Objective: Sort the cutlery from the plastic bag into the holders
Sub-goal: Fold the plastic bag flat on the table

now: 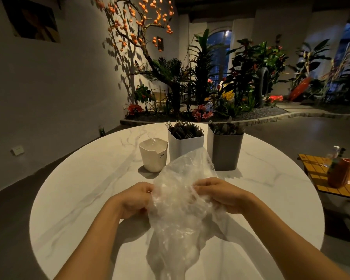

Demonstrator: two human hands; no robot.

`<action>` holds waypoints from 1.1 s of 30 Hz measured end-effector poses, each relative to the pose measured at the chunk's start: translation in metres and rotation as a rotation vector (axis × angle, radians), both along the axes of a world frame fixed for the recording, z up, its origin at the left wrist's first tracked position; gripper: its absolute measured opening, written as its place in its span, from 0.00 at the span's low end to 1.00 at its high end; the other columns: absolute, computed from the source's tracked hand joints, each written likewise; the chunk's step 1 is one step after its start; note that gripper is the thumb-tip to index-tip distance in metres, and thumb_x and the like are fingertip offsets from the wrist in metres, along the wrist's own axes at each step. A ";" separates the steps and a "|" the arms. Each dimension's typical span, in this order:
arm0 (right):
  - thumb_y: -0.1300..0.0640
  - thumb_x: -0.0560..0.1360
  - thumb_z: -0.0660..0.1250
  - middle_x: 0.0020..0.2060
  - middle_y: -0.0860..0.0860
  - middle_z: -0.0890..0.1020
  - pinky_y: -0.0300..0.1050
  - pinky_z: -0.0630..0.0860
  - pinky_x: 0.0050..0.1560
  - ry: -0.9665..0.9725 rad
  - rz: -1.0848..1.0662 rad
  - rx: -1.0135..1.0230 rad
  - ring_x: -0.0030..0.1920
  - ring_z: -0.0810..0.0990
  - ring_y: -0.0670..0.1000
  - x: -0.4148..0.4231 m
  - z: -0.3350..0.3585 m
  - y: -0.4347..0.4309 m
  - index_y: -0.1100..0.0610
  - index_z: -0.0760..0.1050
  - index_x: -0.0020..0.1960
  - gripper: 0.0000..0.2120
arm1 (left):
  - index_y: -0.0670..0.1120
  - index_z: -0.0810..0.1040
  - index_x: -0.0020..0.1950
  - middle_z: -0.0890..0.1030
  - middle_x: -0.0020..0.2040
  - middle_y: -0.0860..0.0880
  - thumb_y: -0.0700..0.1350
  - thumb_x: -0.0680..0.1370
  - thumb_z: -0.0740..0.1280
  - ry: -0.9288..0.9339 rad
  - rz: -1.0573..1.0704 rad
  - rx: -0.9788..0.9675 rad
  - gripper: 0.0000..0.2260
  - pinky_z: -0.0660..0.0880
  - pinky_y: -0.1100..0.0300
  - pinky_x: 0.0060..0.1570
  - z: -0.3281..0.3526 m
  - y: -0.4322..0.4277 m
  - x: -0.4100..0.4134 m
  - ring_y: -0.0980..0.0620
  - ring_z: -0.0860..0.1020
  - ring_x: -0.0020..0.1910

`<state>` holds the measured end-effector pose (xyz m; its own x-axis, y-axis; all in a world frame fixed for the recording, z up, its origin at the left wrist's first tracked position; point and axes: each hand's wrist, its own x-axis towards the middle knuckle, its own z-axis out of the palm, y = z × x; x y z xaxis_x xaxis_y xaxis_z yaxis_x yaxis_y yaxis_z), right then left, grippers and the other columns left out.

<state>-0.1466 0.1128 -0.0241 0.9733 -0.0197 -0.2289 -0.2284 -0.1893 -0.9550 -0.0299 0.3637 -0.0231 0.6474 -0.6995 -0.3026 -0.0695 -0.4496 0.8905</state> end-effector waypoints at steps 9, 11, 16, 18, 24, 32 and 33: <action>0.57 0.83 0.64 0.50 0.58 0.84 0.46 0.81 0.50 -0.016 -0.026 0.036 0.46 0.82 0.55 -0.006 0.005 -0.001 0.62 0.82 0.58 0.11 | 0.42 0.80 0.64 0.84 0.59 0.40 0.54 0.83 0.65 0.332 0.010 -0.156 0.18 0.81 0.51 0.51 0.005 -0.005 -0.017 0.41 0.84 0.56; 0.60 0.83 0.62 0.46 0.55 0.83 0.39 0.77 0.40 -0.023 -0.021 -0.002 0.40 0.81 0.47 -0.006 0.005 0.013 0.62 0.81 0.57 0.10 | 0.41 0.79 0.65 0.85 0.58 0.40 0.50 0.82 0.66 0.378 0.013 -0.255 0.16 0.82 0.51 0.52 0.009 -0.014 -0.027 0.42 0.84 0.57; 0.64 0.82 0.60 0.43 0.57 0.81 0.37 0.74 0.33 -0.049 0.066 0.000 0.32 0.78 0.45 -0.002 0.006 0.035 0.62 0.78 0.63 0.13 | 0.42 0.82 0.59 0.86 0.52 0.39 0.48 0.79 0.71 0.353 0.026 -0.315 0.13 0.82 0.43 0.53 0.012 -0.033 -0.037 0.42 0.86 0.51; 0.65 0.82 0.59 0.41 0.56 0.80 0.37 0.72 0.31 -0.041 0.064 0.010 0.31 0.76 0.44 -0.001 0.006 0.036 0.62 0.78 0.64 0.14 | 0.42 0.82 0.62 0.84 0.57 0.37 0.48 0.78 0.73 0.270 -0.003 -0.293 0.16 0.79 0.39 0.60 0.010 -0.039 -0.036 0.37 0.83 0.57; 0.60 0.82 0.62 0.43 0.56 0.81 0.37 0.70 0.30 -0.025 -0.083 -0.096 0.30 0.73 0.45 -0.005 0.006 0.018 0.65 0.81 0.54 0.11 | 0.39 0.85 0.51 0.85 0.47 0.38 0.41 0.79 0.72 -0.027 0.052 -0.233 0.05 0.81 0.46 0.52 -0.002 -0.033 -0.017 0.43 0.84 0.46; 0.49 0.81 0.66 0.37 0.54 0.81 0.36 0.71 0.35 0.172 -0.266 -0.470 0.34 0.72 0.49 -0.023 0.023 -0.031 0.62 0.83 0.46 0.17 | 0.49 0.83 0.42 0.85 0.40 0.49 0.42 0.79 0.68 -0.488 0.572 0.048 0.08 0.82 0.51 0.46 -0.030 0.003 0.035 0.46 0.83 0.40; 0.47 0.80 0.67 0.38 0.56 0.82 0.39 0.73 0.37 0.186 -0.309 -0.495 0.36 0.73 0.50 -0.024 0.023 -0.038 0.63 0.83 0.47 0.18 | 0.49 0.83 0.43 0.85 0.41 0.49 0.42 0.80 0.67 -0.528 0.600 0.075 0.08 0.80 0.52 0.47 -0.032 0.009 0.040 0.45 0.83 0.42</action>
<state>-0.1711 0.0745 -0.0008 0.8502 -0.4419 -0.2863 -0.4981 -0.4989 -0.7092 0.0100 0.3725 -0.0546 0.9774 -0.1770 0.1160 -0.2006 -0.6010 0.7736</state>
